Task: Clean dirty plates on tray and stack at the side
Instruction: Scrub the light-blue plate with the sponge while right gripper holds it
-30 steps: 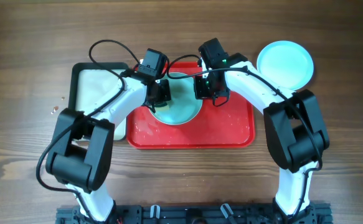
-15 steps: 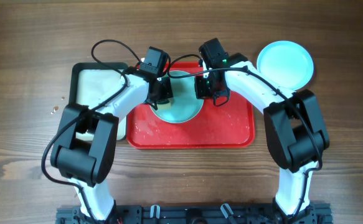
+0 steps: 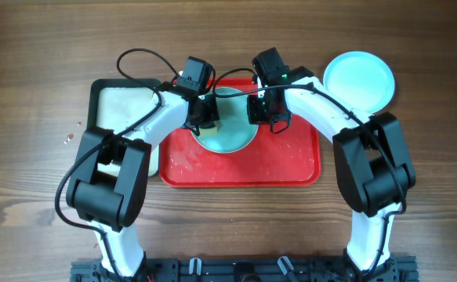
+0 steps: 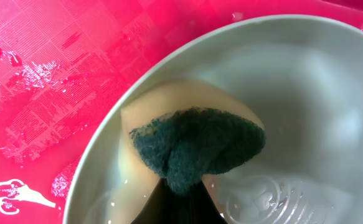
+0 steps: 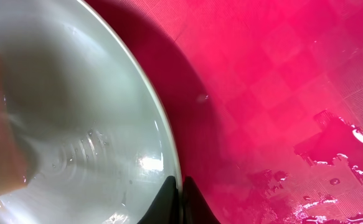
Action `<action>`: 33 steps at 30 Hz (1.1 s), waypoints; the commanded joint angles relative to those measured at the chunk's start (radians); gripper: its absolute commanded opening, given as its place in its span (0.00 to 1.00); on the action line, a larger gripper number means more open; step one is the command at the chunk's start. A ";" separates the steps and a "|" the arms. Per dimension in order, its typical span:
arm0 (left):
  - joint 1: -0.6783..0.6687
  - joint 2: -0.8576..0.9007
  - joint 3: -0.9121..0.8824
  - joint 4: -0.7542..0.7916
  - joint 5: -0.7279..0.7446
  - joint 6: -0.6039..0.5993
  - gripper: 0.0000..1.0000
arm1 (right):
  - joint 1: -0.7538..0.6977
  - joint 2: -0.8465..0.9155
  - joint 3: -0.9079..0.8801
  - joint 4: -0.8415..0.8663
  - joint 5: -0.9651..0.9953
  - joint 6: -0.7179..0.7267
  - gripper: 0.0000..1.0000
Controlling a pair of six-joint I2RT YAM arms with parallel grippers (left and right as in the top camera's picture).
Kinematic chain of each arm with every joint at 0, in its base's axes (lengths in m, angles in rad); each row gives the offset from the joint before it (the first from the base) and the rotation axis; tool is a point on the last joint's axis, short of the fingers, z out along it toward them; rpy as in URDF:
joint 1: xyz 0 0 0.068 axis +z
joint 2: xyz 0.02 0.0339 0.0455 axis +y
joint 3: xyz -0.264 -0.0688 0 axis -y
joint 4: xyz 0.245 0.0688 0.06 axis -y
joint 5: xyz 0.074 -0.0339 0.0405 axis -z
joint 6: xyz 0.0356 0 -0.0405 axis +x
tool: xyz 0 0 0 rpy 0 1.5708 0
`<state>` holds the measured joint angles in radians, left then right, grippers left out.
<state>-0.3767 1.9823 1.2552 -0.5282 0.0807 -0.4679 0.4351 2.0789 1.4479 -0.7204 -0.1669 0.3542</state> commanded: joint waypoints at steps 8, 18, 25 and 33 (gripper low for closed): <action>-0.006 0.111 -0.045 0.002 0.294 -0.061 0.04 | 0.011 -0.008 -0.001 0.002 -0.024 -0.013 0.04; 0.034 -0.019 -0.002 0.013 0.417 -0.056 0.04 | 0.011 -0.008 -0.001 0.003 -0.006 -0.014 0.05; 0.049 -0.279 0.023 0.008 0.302 -0.003 0.04 | 0.011 -0.008 -0.001 0.004 -0.006 -0.014 0.05; 0.048 -0.253 0.020 -0.119 0.088 0.046 0.04 | 0.011 -0.008 -0.001 0.005 -0.006 -0.014 0.05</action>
<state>-0.3370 1.6844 1.2743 -0.6254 0.2642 -0.4526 0.4377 2.0789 1.4460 -0.7177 -0.1570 0.3538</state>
